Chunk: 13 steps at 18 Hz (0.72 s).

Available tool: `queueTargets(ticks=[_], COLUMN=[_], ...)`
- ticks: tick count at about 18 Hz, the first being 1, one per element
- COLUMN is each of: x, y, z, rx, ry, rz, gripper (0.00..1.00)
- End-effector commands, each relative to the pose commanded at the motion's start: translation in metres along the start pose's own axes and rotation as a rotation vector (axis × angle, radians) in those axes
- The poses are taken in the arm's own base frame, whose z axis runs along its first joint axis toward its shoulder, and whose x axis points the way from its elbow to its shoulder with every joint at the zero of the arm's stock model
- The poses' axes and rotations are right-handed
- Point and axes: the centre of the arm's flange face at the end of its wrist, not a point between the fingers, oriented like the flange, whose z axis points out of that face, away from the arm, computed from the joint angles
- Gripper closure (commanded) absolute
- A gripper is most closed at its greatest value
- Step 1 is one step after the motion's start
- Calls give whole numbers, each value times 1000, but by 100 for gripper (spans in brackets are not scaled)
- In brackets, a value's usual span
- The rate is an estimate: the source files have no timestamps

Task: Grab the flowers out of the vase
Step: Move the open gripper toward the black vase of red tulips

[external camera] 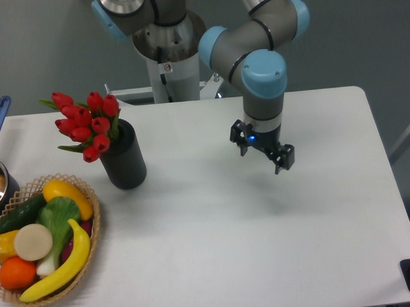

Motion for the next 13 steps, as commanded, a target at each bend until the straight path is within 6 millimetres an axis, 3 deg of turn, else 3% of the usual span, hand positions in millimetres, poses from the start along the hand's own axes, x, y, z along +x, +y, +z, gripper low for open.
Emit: queueTargets(ticks=[6,11,13], x=[-3,22,49], y=[-1,-11,-9], z=[-3,6,-4], rx=[21,180,255], ry=[2,34,49], rz=[3,-11,-18], gripper=[0,0,0])
